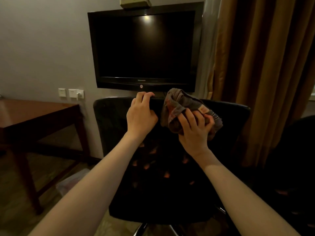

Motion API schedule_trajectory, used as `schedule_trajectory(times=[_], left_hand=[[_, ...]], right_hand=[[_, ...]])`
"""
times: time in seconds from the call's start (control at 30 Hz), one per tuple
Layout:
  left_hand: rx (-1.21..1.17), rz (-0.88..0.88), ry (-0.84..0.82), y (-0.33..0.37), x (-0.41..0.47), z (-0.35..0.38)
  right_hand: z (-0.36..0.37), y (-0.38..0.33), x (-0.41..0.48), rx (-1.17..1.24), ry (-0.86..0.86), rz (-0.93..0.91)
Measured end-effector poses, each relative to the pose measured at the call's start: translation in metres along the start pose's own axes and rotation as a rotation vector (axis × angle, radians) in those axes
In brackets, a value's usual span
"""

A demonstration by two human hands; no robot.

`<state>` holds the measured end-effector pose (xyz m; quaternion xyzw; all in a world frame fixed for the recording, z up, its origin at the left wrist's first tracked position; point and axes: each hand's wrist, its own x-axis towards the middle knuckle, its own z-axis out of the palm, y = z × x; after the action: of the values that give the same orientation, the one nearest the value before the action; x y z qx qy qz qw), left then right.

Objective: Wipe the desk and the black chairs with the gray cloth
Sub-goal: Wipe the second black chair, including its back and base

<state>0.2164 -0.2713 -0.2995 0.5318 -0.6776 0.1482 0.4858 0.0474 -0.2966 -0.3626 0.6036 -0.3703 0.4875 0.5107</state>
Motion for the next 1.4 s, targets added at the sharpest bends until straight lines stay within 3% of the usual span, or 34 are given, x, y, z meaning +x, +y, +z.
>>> schedule_trajectory(times=[0.17, 0.23, 0.33, 0.47, 0.6, 0.77, 0.87, 0.93, 1.0, 1.13, 1.23, 1.4], left_hand=[[-0.100, -0.067, 0.014, -0.003, 0.004, 0.003], [-0.122, -0.072, -0.023, -0.004, 0.006, -0.001], [-0.143, -0.080, -0.081, -0.006, 0.009, -0.006], [-0.186, -0.078, -0.187, -0.008, 0.006, -0.017], [-0.275, -0.058, -0.339, -0.014, -0.003, -0.032], [-0.362, -0.217, -0.124, -0.031, -0.013, -0.050], [-0.165, -0.164, -0.125, -0.041, -0.007, -0.059], [0.039, -0.131, -0.146, -0.047, -0.001, -0.064], [0.177, -0.193, -0.226, -0.052, 0.004, -0.071], [0.082, -0.327, -0.413, -0.067, 0.009, -0.074], [-0.027, -0.354, -0.404, -0.076, 0.005, -0.073], [0.117, -0.252, -0.467, -0.090, 0.011, -0.080]], right_hand=[[0.014, -0.003, -0.021, 0.008, -0.062, -0.212], [0.016, -0.009, -0.036, 0.027, -0.180, -0.292], [0.008, -0.020, -0.038, 0.028, -0.441, -0.250], [-0.007, -0.013, -0.022, 0.084, -0.520, -0.366], [-0.025, -0.013, -0.010, 0.167, -0.387, -0.342], [-0.043, -0.030, 0.041, 0.214, -0.056, -0.128], [-0.046, -0.041, 0.087, 0.149, 0.102, -0.068], [-0.037, -0.054, 0.108, 0.074, 0.084, -0.026], [-0.024, -0.069, 0.112, 0.020, -0.095, 0.041], [-0.005, -0.092, 0.101, -0.034, -0.397, 0.151], [-0.001, -0.097, 0.098, -0.012, -0.325, 0.118], [0.005, -0.093, 0.068, -0.009, -0.066, -0.027]])
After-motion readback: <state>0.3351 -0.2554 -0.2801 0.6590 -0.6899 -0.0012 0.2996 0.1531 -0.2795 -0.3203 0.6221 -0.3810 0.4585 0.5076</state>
